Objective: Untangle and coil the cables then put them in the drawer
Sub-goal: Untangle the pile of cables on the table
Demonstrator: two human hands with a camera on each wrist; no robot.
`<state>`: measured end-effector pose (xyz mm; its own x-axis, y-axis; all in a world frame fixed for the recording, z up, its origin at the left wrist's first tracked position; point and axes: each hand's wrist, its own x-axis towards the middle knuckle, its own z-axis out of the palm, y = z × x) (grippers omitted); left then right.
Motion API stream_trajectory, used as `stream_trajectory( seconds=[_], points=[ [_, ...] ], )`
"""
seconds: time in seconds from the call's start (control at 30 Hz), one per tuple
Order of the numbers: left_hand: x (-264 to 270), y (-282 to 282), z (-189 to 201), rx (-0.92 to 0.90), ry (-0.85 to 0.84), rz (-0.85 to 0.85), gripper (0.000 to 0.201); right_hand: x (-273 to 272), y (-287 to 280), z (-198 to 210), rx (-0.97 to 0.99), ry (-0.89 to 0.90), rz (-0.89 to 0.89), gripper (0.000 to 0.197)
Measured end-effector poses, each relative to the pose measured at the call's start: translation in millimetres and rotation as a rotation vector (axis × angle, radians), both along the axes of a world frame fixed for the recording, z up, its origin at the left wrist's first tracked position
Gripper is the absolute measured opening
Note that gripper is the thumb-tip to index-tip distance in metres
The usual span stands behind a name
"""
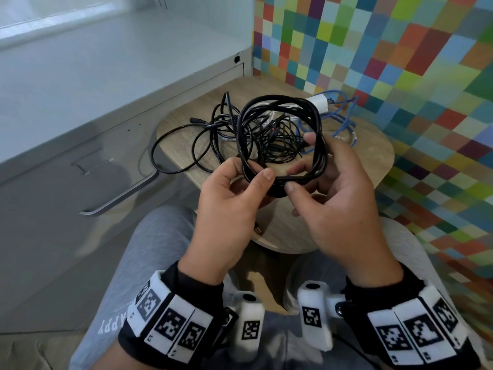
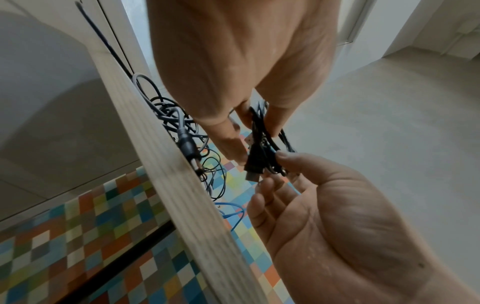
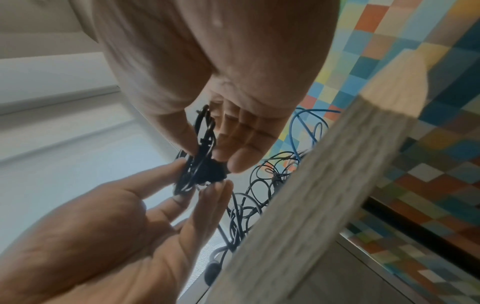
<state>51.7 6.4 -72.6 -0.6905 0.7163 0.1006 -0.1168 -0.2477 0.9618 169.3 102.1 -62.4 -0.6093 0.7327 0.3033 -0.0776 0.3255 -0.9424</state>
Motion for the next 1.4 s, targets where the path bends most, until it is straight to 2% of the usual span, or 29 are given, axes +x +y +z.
stream_trajectory(
  seconds=[0.07,0.2,0.37,0.5,0.7,0.8,0.9,1.13,1.23,1.4],
  points=[
    [-1.2,-0.2,0.4,-0.014,0.008,0.007,0.004,-0.4,-1.0,-0.6,-0.017,0.007,0.008,0.057],
    [-1.7,0.4,-0.3,-0.014,0.012,0.022,0.021,0.5,0.9,-2.9,-0.059,0.031,0.028,0.053],
    [-2.2,-1.5,0.9,-0.027,0.000,0.018,0.009,0.5,1.3,-3.7,-0.093,0.047,-0.010,0.047],
    [-2.8,-2.1,0.4,-0.037,0.014,0.033,0.011,2.4,3.4,-3.6,-0.059,0.024,-0.023,0.038],
    [-2.5,-0.5,-0.8,-0.063,0.065,0.064,0.010,1.4,2.6,-6.1,-0.016,-0.020,0.017,0.039],
    [-4.2,0.0,-3.4,-0.066,0.094,0.069,0.014,1.6,5.2,-8.2,-0.028,-0.015,0.005,0.029],
    [-5.3,-1.3,-2.1,-0.026,0.041,0.077,0.010,5.6,9.5,-9.7,-0.053,-0.002,0.039,0.021],
    [-11.6,-2.2,-0.8,0.016,-0.027,0.105,0.010,9.8,10.6,-9.1,-0.259,0.067,0.267,0.039],
    [-9.0,-2.1,0.0,0.017,-0.041,0.088,0.010,8.4,11.3,-10.6,-0.270,0.075,0.257,0.041],
    [-8.1,-1.7,3.1,0.017,-0.073,0.099,0.017,7.6,13.2,-10.6,-0.166,0.039,0.166,0.035]
  ],
)
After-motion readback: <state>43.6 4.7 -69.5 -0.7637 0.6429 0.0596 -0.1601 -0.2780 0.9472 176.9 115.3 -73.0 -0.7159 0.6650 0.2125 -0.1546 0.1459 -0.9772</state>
